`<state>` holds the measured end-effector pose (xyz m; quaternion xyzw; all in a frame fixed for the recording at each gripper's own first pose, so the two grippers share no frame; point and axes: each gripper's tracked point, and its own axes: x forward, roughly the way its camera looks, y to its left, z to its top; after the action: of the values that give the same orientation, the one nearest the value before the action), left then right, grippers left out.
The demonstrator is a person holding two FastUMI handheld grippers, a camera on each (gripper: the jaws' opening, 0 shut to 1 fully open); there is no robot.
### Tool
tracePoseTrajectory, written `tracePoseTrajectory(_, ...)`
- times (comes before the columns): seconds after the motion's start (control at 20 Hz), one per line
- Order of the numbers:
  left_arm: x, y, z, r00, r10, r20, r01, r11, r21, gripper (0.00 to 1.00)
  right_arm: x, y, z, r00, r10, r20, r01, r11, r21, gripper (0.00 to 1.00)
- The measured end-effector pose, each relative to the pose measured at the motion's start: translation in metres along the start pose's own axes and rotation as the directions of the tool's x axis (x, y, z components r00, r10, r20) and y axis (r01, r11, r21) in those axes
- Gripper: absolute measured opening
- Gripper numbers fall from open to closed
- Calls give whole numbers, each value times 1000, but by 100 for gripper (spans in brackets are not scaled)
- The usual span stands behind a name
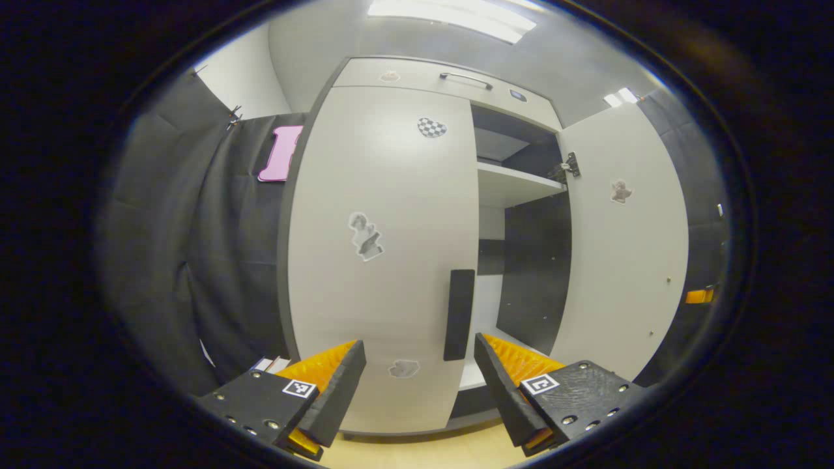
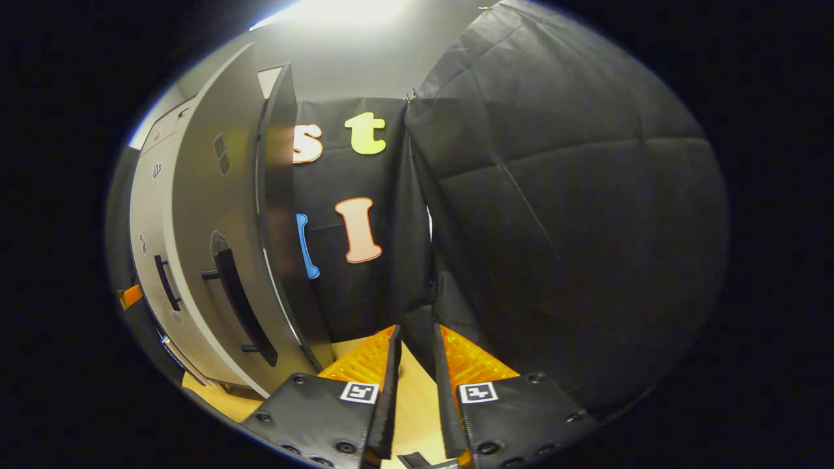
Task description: Open the right door of the double-door shoe cabinet with the right hand, and open the left door with the left hand.
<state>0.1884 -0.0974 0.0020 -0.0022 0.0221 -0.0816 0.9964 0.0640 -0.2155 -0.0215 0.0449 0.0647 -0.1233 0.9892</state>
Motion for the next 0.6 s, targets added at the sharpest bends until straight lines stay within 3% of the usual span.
tracePoseTrajectory(0.05,12,-6,-1,1000,4,-1,-4,1000,-2,98,8,-6,-3,1000,-3,-6,3,1000,-30,49)
tracePoseTrajectory(0.1,22,-11,-2,1000,8,-3,-8,1000,-2,98,16,-12,-4,1000,-15,-4,14,998,-63,58)
tracePoseTrajectory(0.15,33,-16,-3,1000,16,-8,-16,1000,-1,98,24,-16,-5,1000,-16,-1,16,996,-86,77)
tracePoseTrajectory(0.2,42,-19,-6,1000,23,-17,-23,1000,0,98,31,-15,-5,1000,-19,0,19,995,-98,80)
tracePoseTrajectory(0.3,60,-25,-11,999,35,-30,-35,999,2,100,46,-21,-7,1000,-16,-3,16,995,-94,98)
tracePoseTrajectory(0.6,97,-35,-24,994,83,-67,-81,996,39,98,86,-36,-13,1000,3,-25,-4,998,-66,99)
